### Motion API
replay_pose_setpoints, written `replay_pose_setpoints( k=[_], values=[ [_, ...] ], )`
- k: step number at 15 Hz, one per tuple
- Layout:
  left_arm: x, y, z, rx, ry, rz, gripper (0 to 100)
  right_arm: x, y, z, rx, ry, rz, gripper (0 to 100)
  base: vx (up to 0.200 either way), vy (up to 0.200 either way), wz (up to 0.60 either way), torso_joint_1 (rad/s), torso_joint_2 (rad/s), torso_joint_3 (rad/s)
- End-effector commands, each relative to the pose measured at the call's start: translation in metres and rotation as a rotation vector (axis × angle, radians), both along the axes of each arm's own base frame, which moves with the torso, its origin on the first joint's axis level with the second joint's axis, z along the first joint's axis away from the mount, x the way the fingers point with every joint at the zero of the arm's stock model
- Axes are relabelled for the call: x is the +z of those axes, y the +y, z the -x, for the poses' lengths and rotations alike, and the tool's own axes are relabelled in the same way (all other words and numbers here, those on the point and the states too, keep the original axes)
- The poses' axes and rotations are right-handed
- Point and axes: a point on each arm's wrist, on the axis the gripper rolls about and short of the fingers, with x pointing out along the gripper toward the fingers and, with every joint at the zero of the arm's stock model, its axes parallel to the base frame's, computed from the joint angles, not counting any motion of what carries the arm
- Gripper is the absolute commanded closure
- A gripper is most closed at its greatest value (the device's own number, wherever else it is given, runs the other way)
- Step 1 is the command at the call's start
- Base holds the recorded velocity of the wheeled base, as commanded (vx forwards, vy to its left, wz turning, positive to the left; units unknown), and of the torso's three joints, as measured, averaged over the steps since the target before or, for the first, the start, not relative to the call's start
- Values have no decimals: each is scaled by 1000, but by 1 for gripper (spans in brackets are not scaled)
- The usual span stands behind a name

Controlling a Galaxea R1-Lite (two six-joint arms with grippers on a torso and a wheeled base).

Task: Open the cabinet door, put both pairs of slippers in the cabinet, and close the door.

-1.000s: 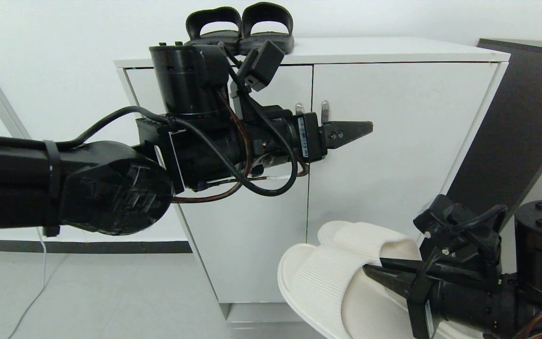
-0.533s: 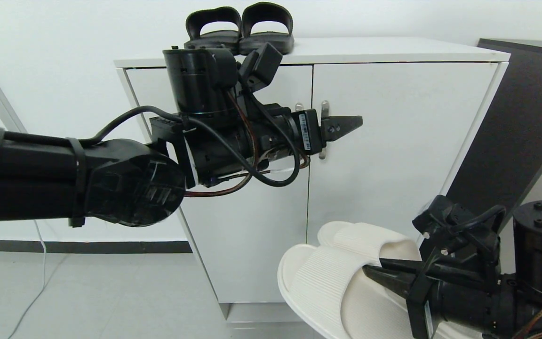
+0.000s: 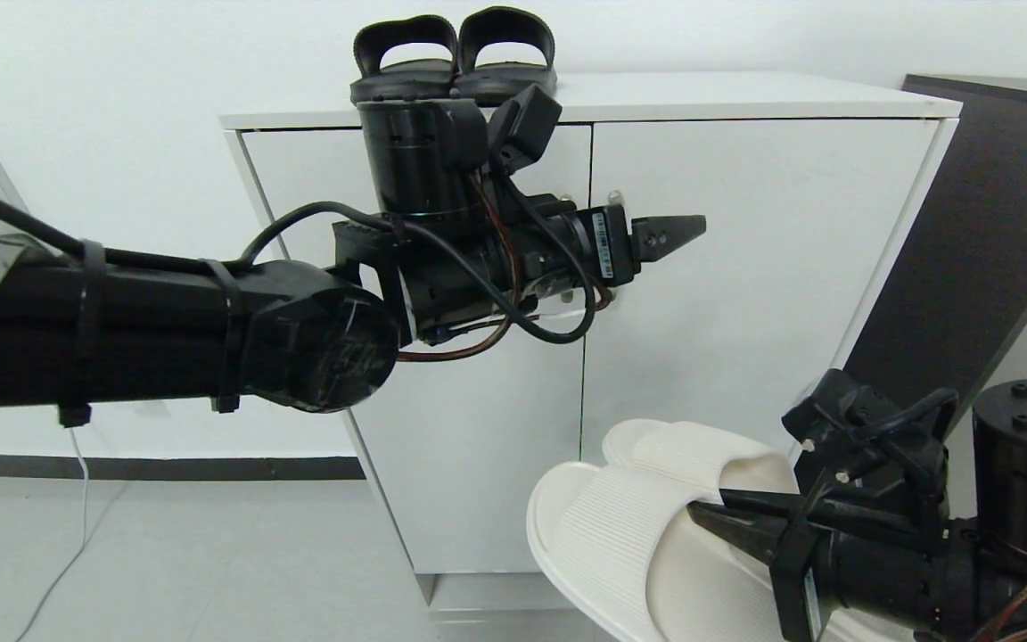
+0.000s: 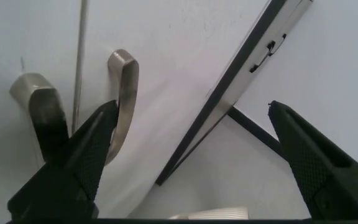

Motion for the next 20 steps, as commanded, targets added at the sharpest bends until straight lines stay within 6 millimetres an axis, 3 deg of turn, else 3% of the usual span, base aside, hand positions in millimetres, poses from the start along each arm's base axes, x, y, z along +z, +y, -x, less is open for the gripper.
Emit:
replay_pose_setpoints(
  k=[1, 4, 9, 17, 20],
  values=[
    [-6, -3, -4, 1, 10, -7, 100, -2, -1, 1, 0, 5, 6, 100, 0, 0, 0, 0, 0, 0],
    [-6, -2, -2, -2, 19, -12, 100, -4, -3, 4, 23, 14, 6, 100, 0, 0, 0, 0, 0, 0],
    [-4, 2, 16, -27, 26, -18, 100, -5, -20, 24, 222, 0, -10, 100, 0, 0, 0, 0, 0, 0],
    [5, 5, 81, -134, 10, -38, 100, -11, -29, 35, 321, -15, 8, 100, 0, 0, 0, 0, 0, 0],
    [4, 16, 102, -155, -15, -63, 100, -12, -29, 35, 321, -13, 10, 100, 0, 0, 0, 0, 0, 0]
  ],
)
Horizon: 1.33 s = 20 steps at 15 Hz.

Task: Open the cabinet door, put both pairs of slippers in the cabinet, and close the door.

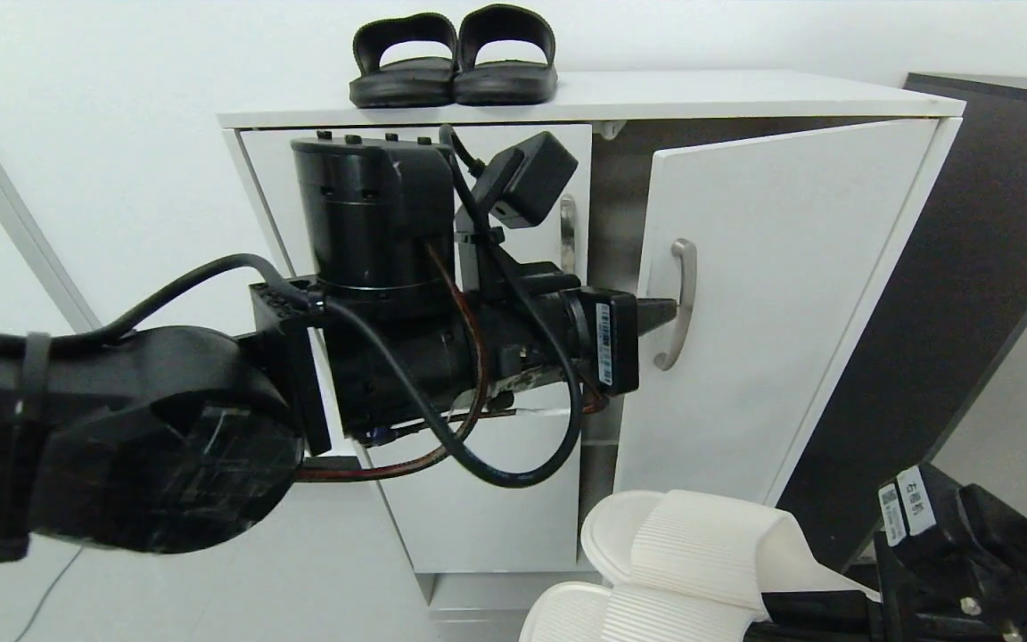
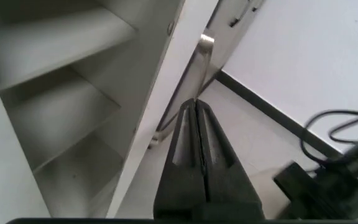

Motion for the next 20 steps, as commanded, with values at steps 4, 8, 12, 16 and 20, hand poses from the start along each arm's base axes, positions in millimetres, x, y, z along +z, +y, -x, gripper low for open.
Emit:
replay_pose_setpoints(
  k=[4, 8, 12, 16, 20],
  values=[
    [14, 29, 7, 40, -39, 55, 100, -3, -1, 1, 10, -16, 19, 100, 0, 0, 0, 0, 0, 0],
    [-2, 31, -33, 75, -25, 47, 100, -4, 0, 1, 12, -14, 24, 100, 0, 0, 0, 0, 0, 0],
    [-18, 10, -61, 75, -12, 89, 100, -10, -4, 7, 23, 32, 79, 100, 0, 0, 0, 0, 0, 0],
    [-25, -3, -73, 68, -24, 104, 100, -15, -6, 9, 40, 26, 105, 100, -50, 0, 0, 2, -1, -1],
    [-23, -21, -58, 11, -34, 114, 100, -22, -7, 15, 74, 20, 131, 100, -200, 0, 0, -1, 2, 4]
  ],
)
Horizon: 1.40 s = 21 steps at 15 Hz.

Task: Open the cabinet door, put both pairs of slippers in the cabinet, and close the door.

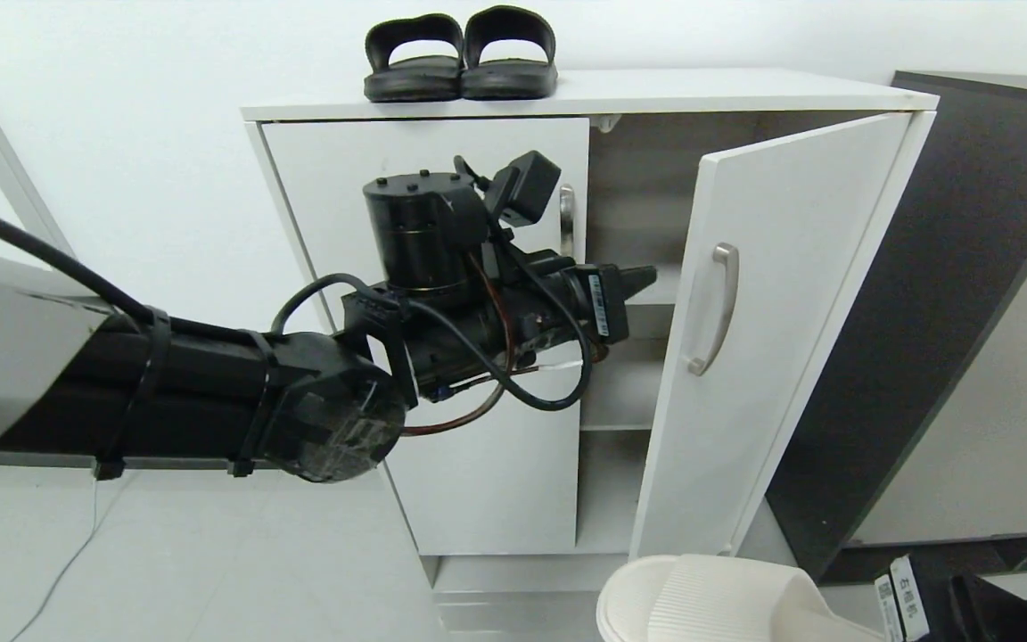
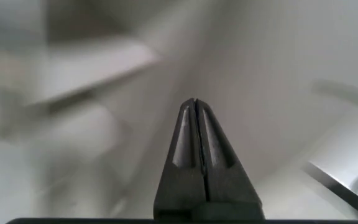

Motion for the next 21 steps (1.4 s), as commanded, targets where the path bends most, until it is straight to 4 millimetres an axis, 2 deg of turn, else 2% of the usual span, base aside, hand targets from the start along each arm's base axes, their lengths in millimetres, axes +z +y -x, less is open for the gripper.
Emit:
replay_pose_setpoints(
  k=[1, 4, 7, 8, 9, 11, 12, 13, 15, 17, 18, 19, 20, 21],
  values=[
    [-2, -17, 14, -55, -9, 8, 100, -1, -1, 3, 13, 1, 0, 100, -200, 0, 0, -2, 2, 7],
    [-4, -47, 42, -161, -33, 33, 100, -2, -1, 5, 23, 1, 0, 100, -200, 0, 0, 2, 2, 4],
    [-5, -44, 35, -143, -49, 50, 100, -1, -1, 5, 23, -3, -4, 100, 0, 0, 0, 0, 0, 0],
    [-4, -39, 29, -123, -53, 53, 100, -1, -1, 5, 21, -5, -5, 100, 0, 0, 0, 0, 0, 0],
    [-1, -24, 18, -65, -68, 67, 100, 2, 0, 2, 2, -7, -14, 100, 0, 0, 0, 0, 0, 0],
    [9, 4, 10, 62, -88, 95, 100, 15, 1, -13, -84, -3, -60, 100, 0, 0, 0, 0, 0, 0],
    [17, 30, 15, 158, -91, 102, 100, 24, 1, -21, -148, 9, -100, 100, 0, 0, 0, 0, 0, 0],
    [21, 47, 22, 207, -90, 100, 100, 28, 2, -25, -187, 20, -121, 100, 0, 0, 0, 0, 0, 0],
    [33, 97, 67, 360, -96, 40, 100, 35, 9, -40, -346, 23, -134, 100, 0, 0, 0, 0, 0, 0],
    [41, 156, 131, 661, -73, -80, 100, 35, 30, -67, -564, 16, -133, 100, 0, 0, 0, 0, 0, 0],
    [41, 167, 143, 716, -62, -95, 100, 36, 34, -72, -596, 20, -155, 100, 0, 0, 0, 0, 0, 0],
    [40, 197, 180, 878, -30, -122, 100, 38, 47, -87, -684, 7, -218, 100, 0, 0, 0, 0, 0, 0],
    [35, 213, 199, 955, -18, -138, 100, 35, 52, -94, -740, -15, -214, 100, 0, 0, 0, 0, 0, 0],
    [27, 239, 225, 1113, -30, -168, 100, 32, 57, -101, -813, -45, -200, 100, 0, 0, 0, 0, 0, 0]
  ],
)
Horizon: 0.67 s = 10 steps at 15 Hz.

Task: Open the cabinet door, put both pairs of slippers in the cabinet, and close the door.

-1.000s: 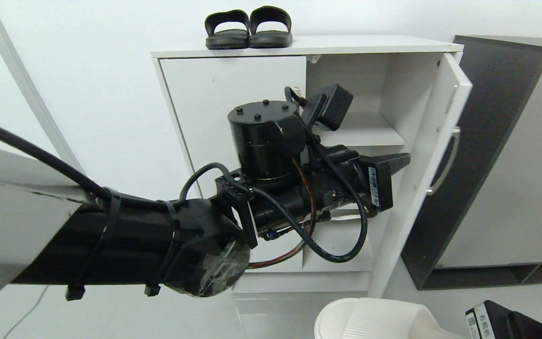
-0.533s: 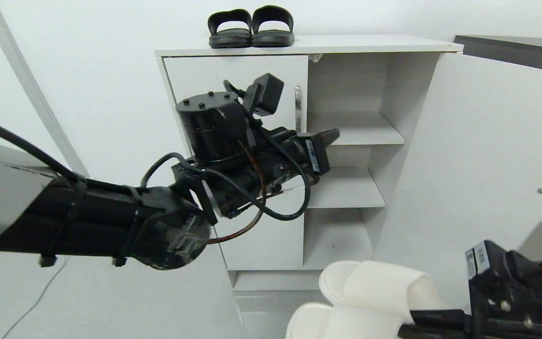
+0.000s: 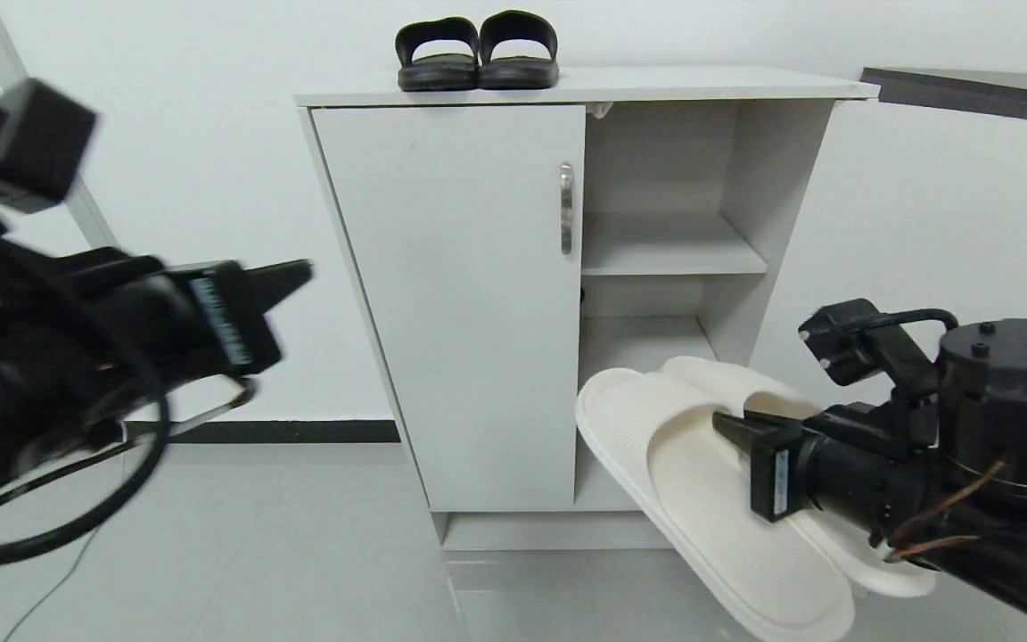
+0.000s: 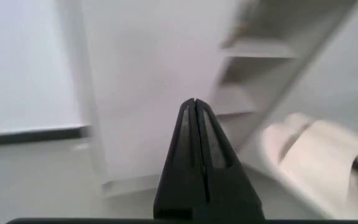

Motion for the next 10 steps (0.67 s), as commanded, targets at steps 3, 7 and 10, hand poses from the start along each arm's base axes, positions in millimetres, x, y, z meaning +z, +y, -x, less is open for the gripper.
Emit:
replay_pose_setpoints(
  k=[3, 7, 10],
  values=[
    [-49, 98, 138, 609, -77, -46, 100, -15, 29, -31, -99, -17, 15, 100, 0, 0, 0, 0, 0, 0],
    [-149, 99, 162, 742, 7, -104, 100, -21, 35, -32, -105, -20, 20, 100, 0, 0, 0, 0, 0, 0],
    [-201, 98, 170, 745, 12, -100, 100, -22, 36, -32, -103, -18, 22, 100, 0, 0, 0, 0, 0, 0]
  ],
)
